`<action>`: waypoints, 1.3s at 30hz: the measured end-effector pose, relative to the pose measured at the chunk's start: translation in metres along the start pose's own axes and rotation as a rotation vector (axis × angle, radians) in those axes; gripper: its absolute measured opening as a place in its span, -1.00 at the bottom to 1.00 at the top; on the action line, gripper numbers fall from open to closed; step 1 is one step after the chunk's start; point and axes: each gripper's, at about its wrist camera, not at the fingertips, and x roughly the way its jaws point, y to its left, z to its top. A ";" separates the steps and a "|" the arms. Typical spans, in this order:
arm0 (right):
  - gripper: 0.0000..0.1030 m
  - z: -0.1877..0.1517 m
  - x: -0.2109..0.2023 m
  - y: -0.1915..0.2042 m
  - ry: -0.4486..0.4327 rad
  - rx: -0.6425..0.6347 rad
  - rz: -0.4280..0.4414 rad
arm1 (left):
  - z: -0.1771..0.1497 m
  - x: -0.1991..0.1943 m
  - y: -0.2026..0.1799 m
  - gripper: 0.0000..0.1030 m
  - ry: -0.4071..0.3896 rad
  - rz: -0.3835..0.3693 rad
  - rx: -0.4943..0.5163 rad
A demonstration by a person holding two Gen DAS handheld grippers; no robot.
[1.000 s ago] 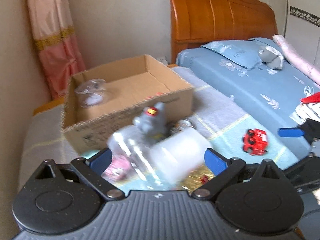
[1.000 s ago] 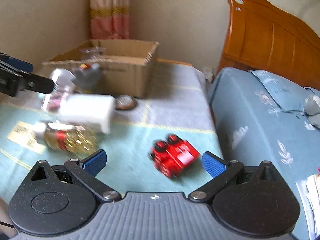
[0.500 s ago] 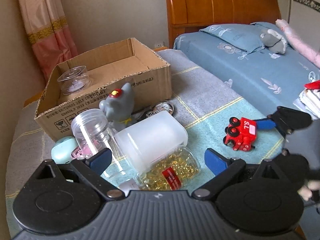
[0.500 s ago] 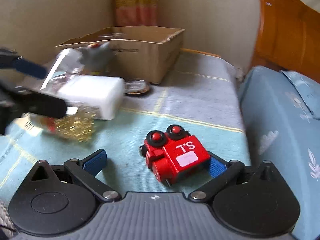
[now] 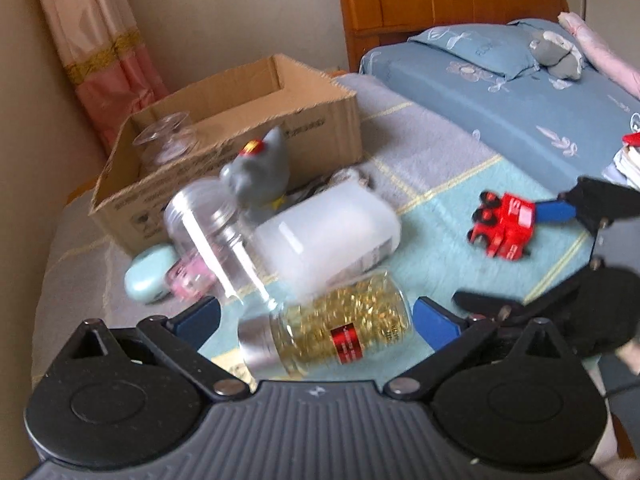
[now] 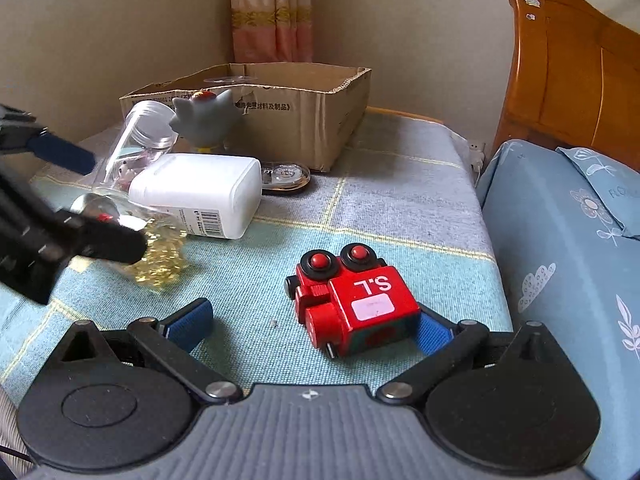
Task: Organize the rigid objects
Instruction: 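Grasp gold capsule bottle with left tool while right tool approaches red train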
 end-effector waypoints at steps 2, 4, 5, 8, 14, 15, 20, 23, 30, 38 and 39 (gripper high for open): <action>1.00 0.000 -0.001 0.000 0.001 0.002 -0.003 | -0.007 -0.002 0.006 0.98 0.011 0.003 -0.002; 1.00 -0.001 -0.001 0.001 0.001 0.004 -0.005 | -0.013 -0.003 0.012 0.98 0.019 0.008 -0.006; 1.00 -0.001 -0.002 0.001 0.002 0.004 -0.005 | -0.016 -0.004 0.016 0.98 0.023 0.012 -0.010; 1.00 -0.001 -0.002 0.001 0.001 0.004 -0.005 | -0.025 -0.006 0.024 0.98 0.024 0.011 -0.014; 1.00 -0.002 -0.002 0.002 0.002 0.008 -0.011 | -0.036 -0.002 0.032 0.98 0.011 -0.023 -0.053; 1.00 -0.002 -0.002 0.002 0.003 0.008 -0.011 | -0.036 0.000 0.031 0.98 0.006 -0.025 -0.056; 1.00 -0.003 -0.002 0.002 -0.006 0.006 -0.009 | -0.036 0.010 0.030 0.98 -0.007 -0.031 -0.065; 1.00 -0.005 -0.002 0.002 -0.019 0.003 -0.007 | -0.035 0.015 0.032 0.98 -0.015 -0.042 -0.079; 1.00 -0.006 -0.001 0.001 -0.026 -0.002 -0.002 | -0.027 0.021 0.035 0.98 -0.011 -0.081 -0.156; 1.00 -0.006 0.000 0.003 -0.027 0.007 -0.014 | -0.028 0.024 0.041 0.88 -0.021 -0.104 -0.193; 1.00 -0.005 0.000 0.004 -0.026 0.008 -0.016 | -0.028 0.024 0.041 0.87 -0.021 -0.109 -0.187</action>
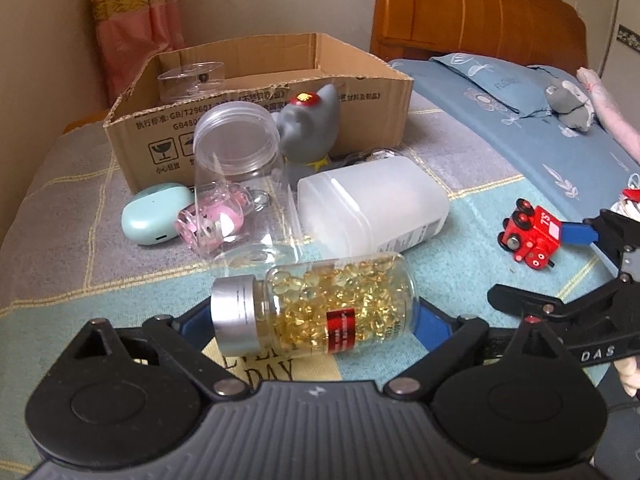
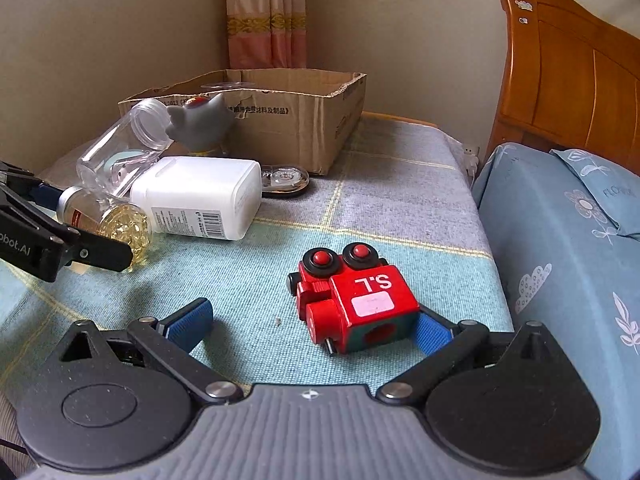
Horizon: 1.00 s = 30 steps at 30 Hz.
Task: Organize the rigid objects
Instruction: 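Grasp gold capsule bottle with left tool while right tool approaches red train, then close right tool on red S.L toy train while left tool lifts capsule bottle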
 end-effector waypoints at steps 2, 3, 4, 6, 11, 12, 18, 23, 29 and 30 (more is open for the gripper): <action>1.00 0.000 0.000 0.000 0.001 0.000 0.000 | -0.003 -0.003 0.003 0.87 0.004 -0.002 0.022; 1.00 0.001 0.000 0.000 0.002 0.000 0.000 | -0.006 -0.006 0.005 0.87 0.006 -0.001 0.032; 1.00 0.001 0.001 0.000 0.004 0.000 0.000 | -0.009 -0.009 0.007 0.87 0.010 -0.001 0.043; 1.00 0.002 0.001 0.001 0.010 -0.002 0.004 | -0.015 -0.015 0.014 0.87 0.015 0.006 0.061; 1.00 0.004 -0.002 0.016 0.046 -0.053 0.072 | -0.028 -0.030 0.029 0.87 0.034 0.024 0.092; 1.00 0.004 -0.003 0.021 0.052 -0.070 0.093 | -0.030 -0.032 0.031 0.88 0.034 0.033 0.085; 1.00 0.008 0.001 0.028 0.062 -0.073 0.098 | -0.029 -0.032 0.026 0.89 0.029 0.064 0.036; 1.00 0.013 0.007 0.022 0.065 -0.037 0.056 | -0.026 -0.029 0.028 0.89 0.014 0.074 -0.014; 0.73 0.018 0.010 0.020 0.055 -0.035 0.048 | -0.026 -0.027 0.026 0.89 0.020 0.089 -0.022; 0.68 0.019 0.010 0.021 0.055 -0.040 0.046 | -0.026 -0.026 0.025 0.89 0.020 0.094 -0.021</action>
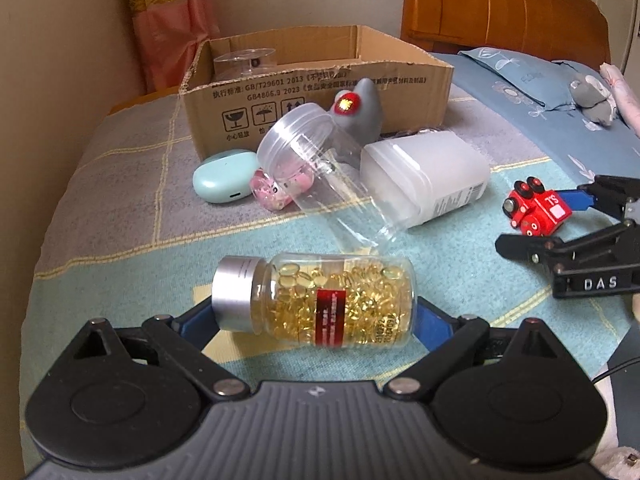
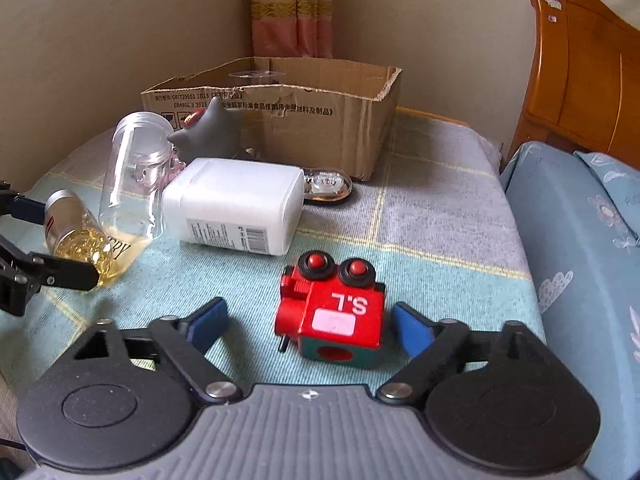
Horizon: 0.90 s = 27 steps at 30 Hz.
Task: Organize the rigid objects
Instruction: 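Close right tool on red S.L toy train while left tool lifts capsule bottle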
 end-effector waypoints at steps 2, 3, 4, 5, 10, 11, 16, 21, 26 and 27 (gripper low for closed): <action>0.55 0.002 0.000 0.000 -0.001 -0.001 -0.002 | 0.000 0.001 -0.001 0.87 0.000 0.007 0.001; 0.54 0.003 0.001 0.001 0.000 -0.002 -0.007 | 0.000 0.002 -0.001 0.85 0.002 0.007 0.000; 0.51 0.003 0.001 0.001 0.001 -0.001 -0.009 | 0.000 0.002 -0.001 0.84 0.002 0.010 -0.003; 0.43 0.004 0.001 0.001 0.000 0.001 -0.012 | 0.001 0.002 -0.001 0.83 0.000 0.011 -0.005; 0.16 0.005 -0.001 -0.001 0.003 0.001 -0.021 | 0.004 0.001 0.003 0.80 0.004 -0.005 -0.012; 0.16 0.006 -0.001 -0.001 0.006 0.000 -0.019 | 0.004 0.001 0.003 0.80 0.007 -0.008 -0.009; 0.16 0.008 -0.003 0.000 0.020 -0.028 -0.017 | 0.006 -0.005 0.008 0.80 0.027 -0.037 0.004; 0.15 0.014 -0.010 -0.002 0.026 -0.064 0.003 | 0.015 -0.021 0.012 0.80 0.035 -0.053 0.056; 0.13 0.025 -0.018 -0.007 0.032 -0.091 0.026 | 0.031 -0.041 0.016 0.80 0.016 -0.064 0.104; 0.13 0.028 -0.020 -0.009 0.036 -0.094 0.037 | 0.035 -0.043 0.018 0.80 0.013 -0.065 0.106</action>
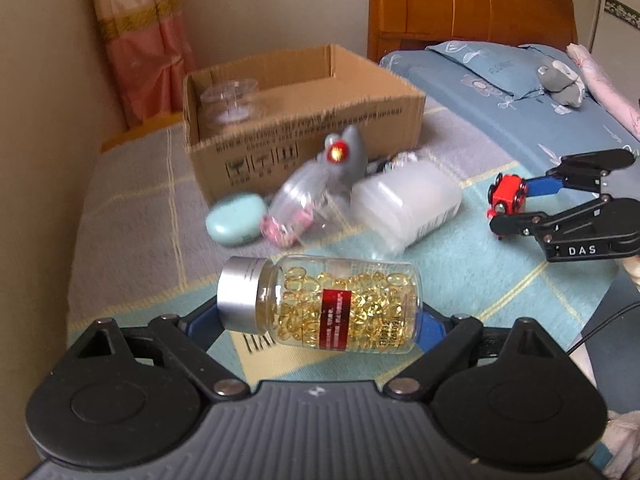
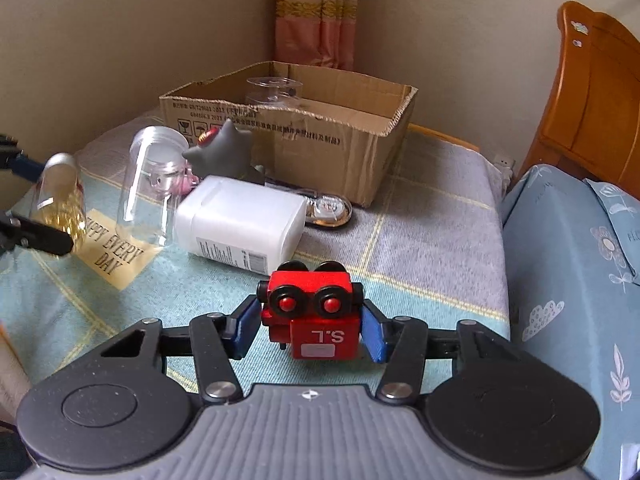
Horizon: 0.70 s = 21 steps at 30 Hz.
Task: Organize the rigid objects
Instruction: 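Close right tool on red S.L toy train while left tool lifts capsule bottle, then carry capsule bottle and red train into box, open both tools to release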
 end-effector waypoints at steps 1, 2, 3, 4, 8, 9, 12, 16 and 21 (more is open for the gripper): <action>0.13 0.002 -0.001 -0.002 0.001 -0.001 0.008 | 0.005 -0.002 0.002 0.80 -0.002 0.000 0.001; 0.13 0.005 -0.002 -0.003 0.002 -0.001 0.014 | 0.010 -0.003 0.004 0.80 -0.008 -0.003 0.003; 0.13 0.008 -0.003 -0.005 0.003 -0.001 0.019 | 0.014 -0.004 0.006 0.80 -0.016 -0.007 0.005; 0.13 0.010 -0.005 -0.006 0.000 -0.001 0.022 | 0.019 -0.006 0.008 0.80 -0.024 -0.009 0.005; 0.13 0.025 -0.013 -0.011 -0.020 -0.005 0.046 | 0.044 -0.008 0.014 0.80 -0.058 -0.012 0.020; 0.13 0.029 -0.016 -0.012 -0.030 -0.010 0.047 | 0.051 -0.008 0.015 0.80 -0.065 -0.011 0.029; 0.13 0.045 -0.021 -0.018 -0.058 -0.023 0.053 | 0.072 -0.005 0.017 0.80 -0.096 -0.005 0.055; 0.13 0.069 -0.025 -0.023 -0.095 -0.031 0.061 | 0.102 0.005 0.021 0.80 -0.132 0.009 0.078; 0.13 0.098 -0.021 -0.027 -0.139 -0.061 0.046 | 0.135 0.029 0.028 0.80 -0.135 0.044 0.089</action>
